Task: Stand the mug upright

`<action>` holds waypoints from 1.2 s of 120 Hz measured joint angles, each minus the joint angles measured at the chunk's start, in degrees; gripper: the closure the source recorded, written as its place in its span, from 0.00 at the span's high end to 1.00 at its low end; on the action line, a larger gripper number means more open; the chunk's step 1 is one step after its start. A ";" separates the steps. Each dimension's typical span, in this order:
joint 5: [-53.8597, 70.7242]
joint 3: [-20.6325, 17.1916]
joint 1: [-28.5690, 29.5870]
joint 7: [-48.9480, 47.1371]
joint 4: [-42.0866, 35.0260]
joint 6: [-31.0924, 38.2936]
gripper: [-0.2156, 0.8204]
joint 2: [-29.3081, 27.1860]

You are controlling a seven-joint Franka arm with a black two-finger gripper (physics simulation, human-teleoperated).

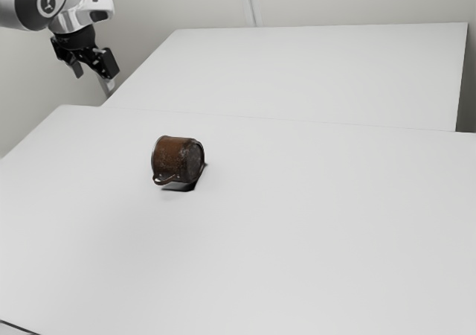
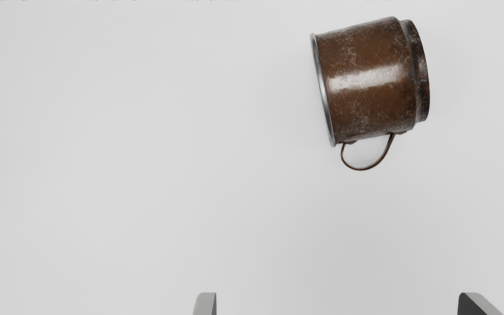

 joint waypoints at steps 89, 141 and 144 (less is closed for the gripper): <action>-36.56 0.82 20.79 -0.82 -5.91 1.85 0.79 10.67; -56.70 0.86 21.11 3.83 -5.00 2.89 0.79 24.99; -57.69 0.83 21.09 4.17 -4.93 3.09 0.79 25.58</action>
